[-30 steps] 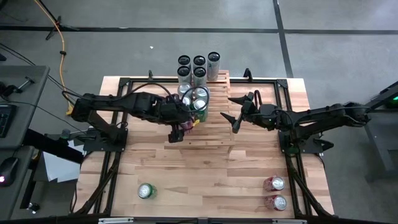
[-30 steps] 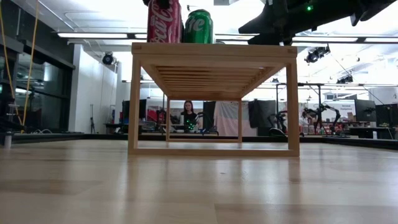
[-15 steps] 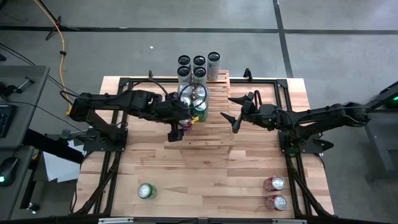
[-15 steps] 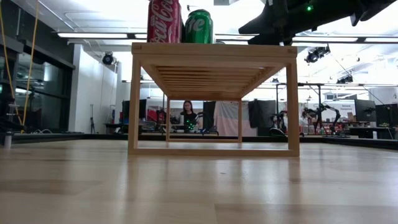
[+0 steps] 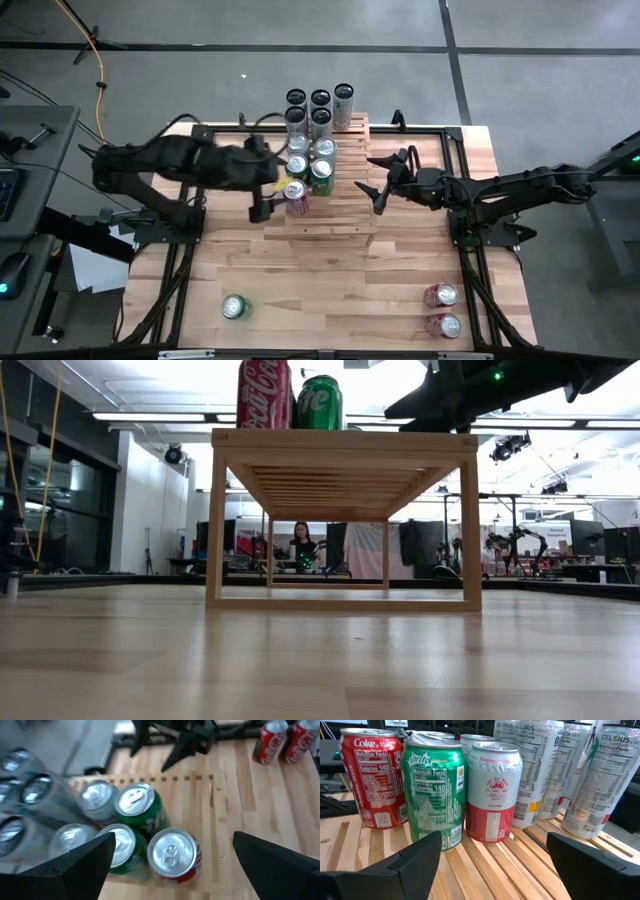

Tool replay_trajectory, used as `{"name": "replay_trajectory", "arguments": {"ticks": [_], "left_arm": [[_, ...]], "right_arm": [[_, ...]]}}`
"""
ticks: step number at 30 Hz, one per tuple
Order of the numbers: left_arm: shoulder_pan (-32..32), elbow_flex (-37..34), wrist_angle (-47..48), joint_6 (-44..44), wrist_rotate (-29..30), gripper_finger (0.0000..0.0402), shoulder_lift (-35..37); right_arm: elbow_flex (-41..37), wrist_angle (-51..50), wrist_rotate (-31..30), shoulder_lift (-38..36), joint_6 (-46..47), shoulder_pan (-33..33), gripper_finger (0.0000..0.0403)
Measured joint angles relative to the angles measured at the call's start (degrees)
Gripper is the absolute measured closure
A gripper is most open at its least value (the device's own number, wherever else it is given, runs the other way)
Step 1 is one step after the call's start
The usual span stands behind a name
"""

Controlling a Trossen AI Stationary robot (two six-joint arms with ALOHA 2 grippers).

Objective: Place canned beverage on shelf
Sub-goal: Put the top red soda can aligned with the other red soda can on the shelf

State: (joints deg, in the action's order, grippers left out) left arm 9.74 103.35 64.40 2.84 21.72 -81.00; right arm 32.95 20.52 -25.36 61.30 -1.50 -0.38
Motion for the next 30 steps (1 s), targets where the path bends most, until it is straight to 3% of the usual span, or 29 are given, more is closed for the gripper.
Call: {"name": "replay_trajectory", "arguments": {"ticks": [6, 13, 18, 22, 26, 30], "left_arm": [[5.6, -19.0, -16.1, -0.8, 8.0, 0.0007, 14.0], [6.8, -49.9, -44.7, -4.4, 8.9, 0.0007, 32.4], [6.7, -67.4, -63.8, -8.3, 7.2, 0.0007, 42.8], [6.8, -75.8, -72.3, -10.5, 5.5, 0.0007, 48.8], [6.7, -80.2, -73.1, -10.6, 4.8, 0.0007, 53.0], [6.7, -82.5, -72.9, -11.9, -1.3, 0.0007, 55.0]], "right_arm": [[0.0, -0.1, 0.0, 0.0, 0.0, 0.0, 0.0057], [0.0, 0.7, 0.0, 0.0, 0.1, 0.0, 0.0057], [0.0, 0.8, 0.0, 0.0, 0.0, 0.0, 0.0057], [0.0, 0.9, 0.0, 0.0, 0.0, 0.0, 0.0057], [0.0, 0.9, 0.0, 0.0, 0.0, 0.0, 0.0057], [0.0, 1.1, 0.0, 0.0, 0.0, 0.0, 0.0057]]}}
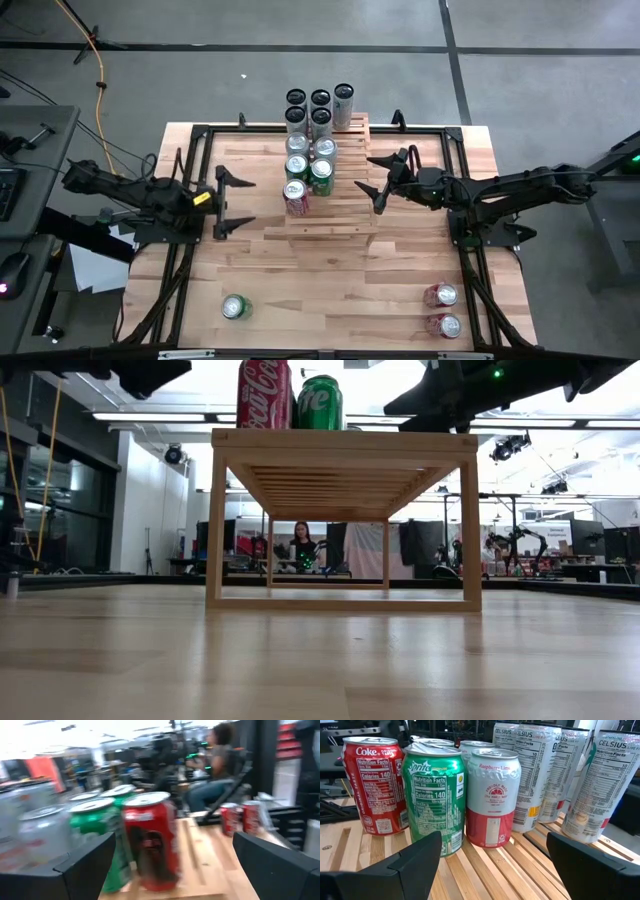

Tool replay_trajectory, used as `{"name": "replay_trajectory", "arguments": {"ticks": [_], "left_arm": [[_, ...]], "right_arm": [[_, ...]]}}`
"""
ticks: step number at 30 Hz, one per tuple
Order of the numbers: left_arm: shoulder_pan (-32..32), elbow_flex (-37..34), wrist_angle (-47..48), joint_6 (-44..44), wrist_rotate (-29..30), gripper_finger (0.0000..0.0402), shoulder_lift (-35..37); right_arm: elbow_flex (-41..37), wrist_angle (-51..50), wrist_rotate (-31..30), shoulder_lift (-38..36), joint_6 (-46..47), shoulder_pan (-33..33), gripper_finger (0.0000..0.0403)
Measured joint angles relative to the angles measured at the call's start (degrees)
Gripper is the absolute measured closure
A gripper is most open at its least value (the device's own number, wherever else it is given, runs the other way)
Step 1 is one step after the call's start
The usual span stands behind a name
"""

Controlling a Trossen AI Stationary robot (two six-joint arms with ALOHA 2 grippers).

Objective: Place canned beverage on shelf
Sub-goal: Put the top red soda can aligned with the other red soda can on the shelf

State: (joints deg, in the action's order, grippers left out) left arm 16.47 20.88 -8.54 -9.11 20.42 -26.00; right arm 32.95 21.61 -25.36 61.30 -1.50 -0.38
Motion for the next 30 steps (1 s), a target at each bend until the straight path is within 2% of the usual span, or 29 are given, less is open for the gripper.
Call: {"name": "replay_trajectory", "arguments": {"ticks": [3, 6, 22, 27, 30], "left_arm": [[0.0, -0.3, 0.1, -0.5, -5.4, 0.0007, 0.4], [0.0, -0.2, -0.1, -1.5, -8.1, 0.0007, 0.4], [-0.1, -0.3, 1.5, -2.8, 1.7, 0.0007, 0.3], [-0.1, -0.3, 1.6, -3.1, 2.0, 0.0007, 0.3], [-0.1, -0.3, 1.8, -3.1, 2.9, 0.0007, 0.4]], "right_arm": [[0.0, 0.2, 0.0, 0.0, 0.0, 0.0, 0.0057], [0.0, 0.5, 0.0, 0.0, 0.0, 0.0, 0.0057], [0.0, 0.5, 0.0, 0.0, 0.5, 0.0, 0.0057], [0.8, -0.2, 0.3, 0.0, 8.6, 0.0, 0.0057], [5.6, -6.8, 4.3, -0.1, 16.3, 0.7, 0.0057]]}}
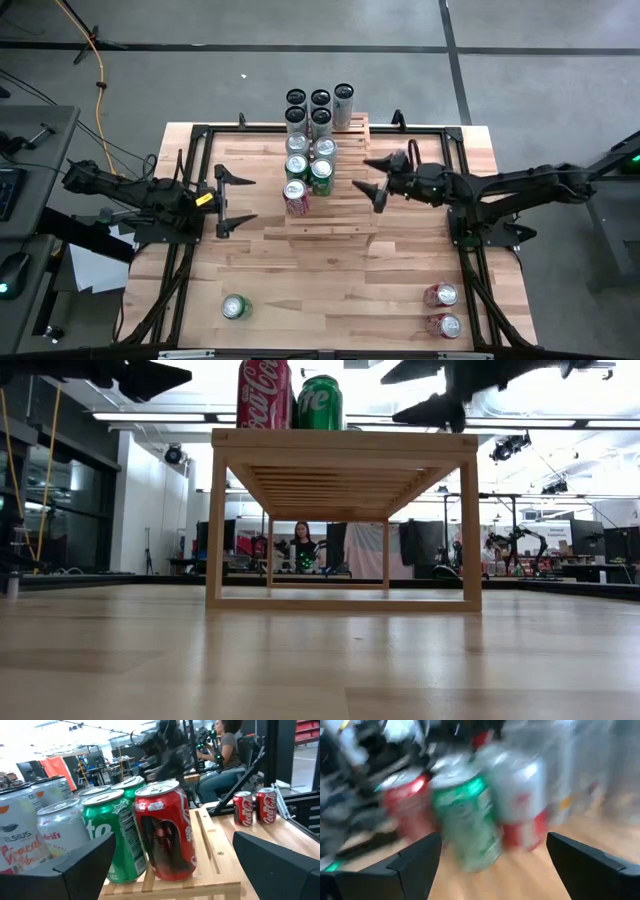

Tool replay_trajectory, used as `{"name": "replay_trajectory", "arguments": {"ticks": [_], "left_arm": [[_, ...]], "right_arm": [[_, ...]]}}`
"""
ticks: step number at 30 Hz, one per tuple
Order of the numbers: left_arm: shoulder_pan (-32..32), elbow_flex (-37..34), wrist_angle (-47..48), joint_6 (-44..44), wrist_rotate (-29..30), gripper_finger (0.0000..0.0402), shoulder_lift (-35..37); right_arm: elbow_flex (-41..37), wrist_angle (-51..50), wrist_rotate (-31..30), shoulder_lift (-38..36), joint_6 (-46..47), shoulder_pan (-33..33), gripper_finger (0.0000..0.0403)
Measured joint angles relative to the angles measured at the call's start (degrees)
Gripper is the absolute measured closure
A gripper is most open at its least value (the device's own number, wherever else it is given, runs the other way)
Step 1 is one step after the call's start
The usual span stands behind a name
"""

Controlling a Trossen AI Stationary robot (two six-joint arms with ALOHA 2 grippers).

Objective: Place canned beverage on shelf
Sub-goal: Put the top red soda can aligned with the other red soda can on the shelf

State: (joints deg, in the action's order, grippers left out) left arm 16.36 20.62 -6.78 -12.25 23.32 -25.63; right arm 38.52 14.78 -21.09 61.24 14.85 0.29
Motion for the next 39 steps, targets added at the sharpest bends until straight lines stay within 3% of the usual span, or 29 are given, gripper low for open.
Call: {"name": "replay_trajectory", "arguments": {"ticks": [3, 9, 17, 30, 39], "left_arm": [[0.0, 0.0, 0.7, 0.0, 1.0, 0.0007, 0.0], [0.0, 0.0, 1.5, 0.0, 2.6, 0.0007, 0.0], [0.0, 0.0, 3.2, 0.0, 2.8, 0.0007, 0.0], [0.0, 0.0, 4.8, 6.7, 2.8, 0.0007, 0.0], [0.0, 0.0, 5.3, 13.5, 2.8, 0.0007, 0.0]], "right_arm": [[8.8, -19.9, 2.1, 0.8, 7.5, 2.8, 0.0057], [30.7, -64.0, -1.8, 8.8, 29.4, 12.4, 0.0057], [49.1, -102.1, 11.1, 23.0, 67.7, 25.9, 0.0057], [44.4, -103.9, 26.8, 30.1, 93.9, 38.8, 0.0057], [43.1, -102.0, 27.8, 30.1, 114.6, 49.8, 0.0057]]}}
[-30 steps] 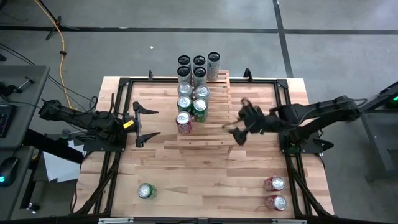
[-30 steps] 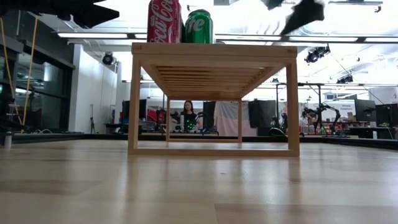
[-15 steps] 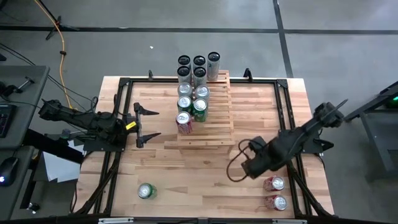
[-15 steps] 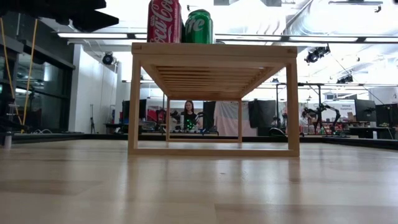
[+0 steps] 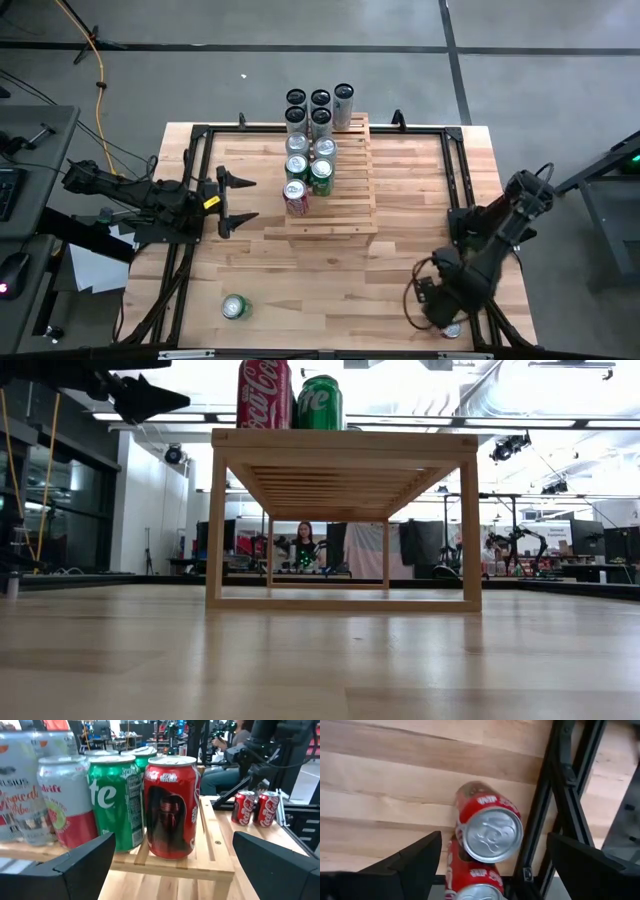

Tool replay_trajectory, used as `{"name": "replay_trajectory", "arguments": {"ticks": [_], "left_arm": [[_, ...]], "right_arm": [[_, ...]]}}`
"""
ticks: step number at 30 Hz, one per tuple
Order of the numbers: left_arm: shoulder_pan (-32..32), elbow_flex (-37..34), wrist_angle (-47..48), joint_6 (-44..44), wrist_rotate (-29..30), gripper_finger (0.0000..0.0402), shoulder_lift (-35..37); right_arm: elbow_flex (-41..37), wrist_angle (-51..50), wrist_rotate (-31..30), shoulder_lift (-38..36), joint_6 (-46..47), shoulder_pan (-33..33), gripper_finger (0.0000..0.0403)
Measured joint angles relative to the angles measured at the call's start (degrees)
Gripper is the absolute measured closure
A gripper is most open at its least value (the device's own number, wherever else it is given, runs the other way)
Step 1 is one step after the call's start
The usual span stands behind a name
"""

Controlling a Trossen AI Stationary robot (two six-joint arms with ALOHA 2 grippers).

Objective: Place canned beverage on shelf
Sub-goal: Put the top red soda can aligned with the other red soda can on the shelf

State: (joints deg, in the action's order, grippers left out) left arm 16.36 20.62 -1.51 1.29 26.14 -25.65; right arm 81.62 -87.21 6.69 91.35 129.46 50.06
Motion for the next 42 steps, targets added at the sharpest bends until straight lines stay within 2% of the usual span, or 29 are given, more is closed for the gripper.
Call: {"name": "replay_trajectory", "arguments": {"ticks": [4, 11, 16, 20, 30, 42], "left_arm": [[0.0, 0.0, 0.4, 1.7, 0.0, 0.0007, -0.1], [0.0, 0.0, 0.4, 1.6, 0.0, 0.0007, -0.1], [0.0, 0.0, 0.4, 1.6, 0.0, 0.0007, -0.1], [0.1, 0.0, 0.7, 1.7, 0.0, 0.0007, -0.1], [0.1, 0.0, 0.7, 1.7, 0.0, 0.0007, -0.1], [0.1, 0.0, 0.6, 1.7, 0.0, 0.0007, -0.1]], "right_arm": [[0.0, 0.7, -0.6, 1.1, 1.2, 2.3, 0.0057], [0.0, 2.2, -2.1, 3.2, 0.7, 1.6, 0.0057], [0.0, 1.8, 1.5, 4.0, 0.8, 1.7, 0.0057], [0.0, 0.8, 1.9, 4.3, 1.0, 2.2, 0.0057], [0.0, 1.1, -2.0, 4.3, -0.3, 2.2, 0.0057], [0.0, -2.0, -1.6, 1.1, 0.3, 3.9, 0.0057]]}}
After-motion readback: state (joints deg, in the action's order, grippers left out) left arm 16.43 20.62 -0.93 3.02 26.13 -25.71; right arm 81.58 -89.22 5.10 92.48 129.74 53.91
